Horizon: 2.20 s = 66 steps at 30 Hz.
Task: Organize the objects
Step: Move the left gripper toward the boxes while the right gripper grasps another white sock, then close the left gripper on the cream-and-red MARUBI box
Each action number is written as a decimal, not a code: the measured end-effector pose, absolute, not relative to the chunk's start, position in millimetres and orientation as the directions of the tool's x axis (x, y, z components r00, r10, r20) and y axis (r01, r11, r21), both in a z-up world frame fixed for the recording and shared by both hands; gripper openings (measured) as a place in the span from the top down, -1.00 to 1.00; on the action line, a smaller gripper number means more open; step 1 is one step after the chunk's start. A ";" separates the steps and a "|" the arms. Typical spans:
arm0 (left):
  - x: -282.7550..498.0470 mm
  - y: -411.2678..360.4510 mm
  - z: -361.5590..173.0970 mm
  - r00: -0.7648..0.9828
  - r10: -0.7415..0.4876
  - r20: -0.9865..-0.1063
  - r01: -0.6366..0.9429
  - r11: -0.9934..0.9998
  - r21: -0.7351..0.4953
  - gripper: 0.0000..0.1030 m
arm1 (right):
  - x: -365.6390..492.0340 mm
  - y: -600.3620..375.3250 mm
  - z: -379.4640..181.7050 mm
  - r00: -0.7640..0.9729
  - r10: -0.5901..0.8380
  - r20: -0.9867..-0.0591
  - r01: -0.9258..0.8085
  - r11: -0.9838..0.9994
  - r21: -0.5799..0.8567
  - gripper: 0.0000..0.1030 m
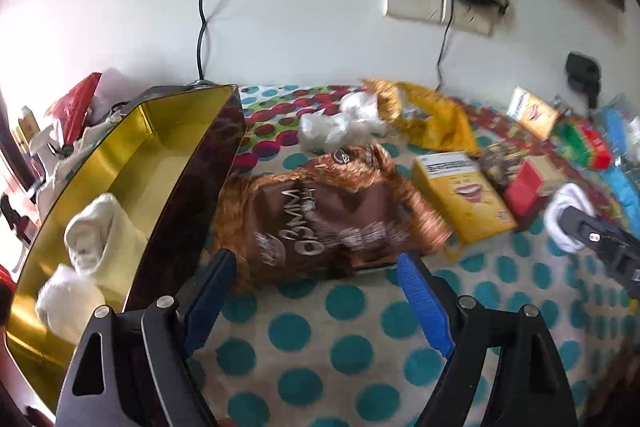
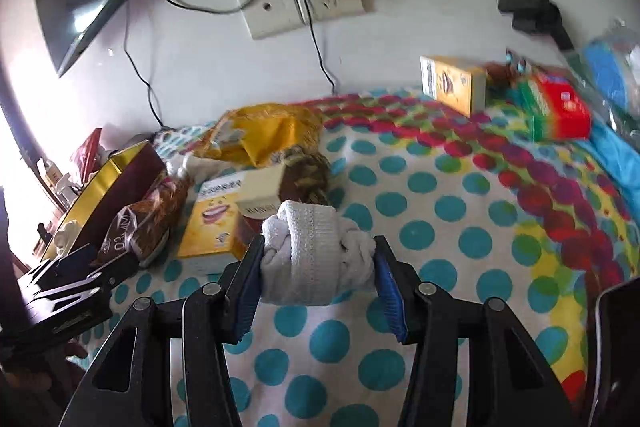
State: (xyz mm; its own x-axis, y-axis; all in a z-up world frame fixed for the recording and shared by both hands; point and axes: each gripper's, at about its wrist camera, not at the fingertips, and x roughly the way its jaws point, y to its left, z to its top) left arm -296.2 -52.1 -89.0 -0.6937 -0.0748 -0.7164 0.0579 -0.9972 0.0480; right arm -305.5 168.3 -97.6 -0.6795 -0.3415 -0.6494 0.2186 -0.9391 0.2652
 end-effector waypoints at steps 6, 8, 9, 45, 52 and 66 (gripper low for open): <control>-301.5 -43.0 -92.4 -0.685 -0.079 -0.724 0.037 -0.997 0.074 -0.65 | -307.8 168.6 -104.9 -0.656 -0.371 -0.657 0.227 -0.928 0.296 0.05; -288.7 -27.8 -82.9 -0.718 -0.038 -0.695 -0.018 -0.997 0.073 -0.65 | -308.9 171.0 -106.6 -0.657 -0.377 -0.653 0.219 -0.924 0.313 0.05; -283.8 -18.7 -79.1 -0.719 0.010 -0.695 -0.059 -0.997 0.047 -0.65 | -309.5 173.2 -106.8 -0.660 -0.376 -0.650 0.211 -0.924 0.320 0.05; -312.8 41.4 -55.1 -0.738 0.258 -0.623 -0.232 -0.965 -0.125 -0.65 | -305.9 191.5 -106.9 -0.696 -0.344 -0.630 0.118 -0.920 0.372 0.01; -358.1 54.8 -64.5 -0.602 0.348 -0.719 -0.205 -0.937 -0.282 -0.60 | -305.0 207.3 -109.6 -0.716 -0.261 -0.648 -0.002 -0.927 0.375 0.00; -367.5 67.7 -87.8 -0.582 0.282 -0.763 -0.203 -0.959 -0.200 0.44 | -309.3 199.8 -111.2 -0.693 -0.273 -0.667 0.025 -0.934 0.356 0.00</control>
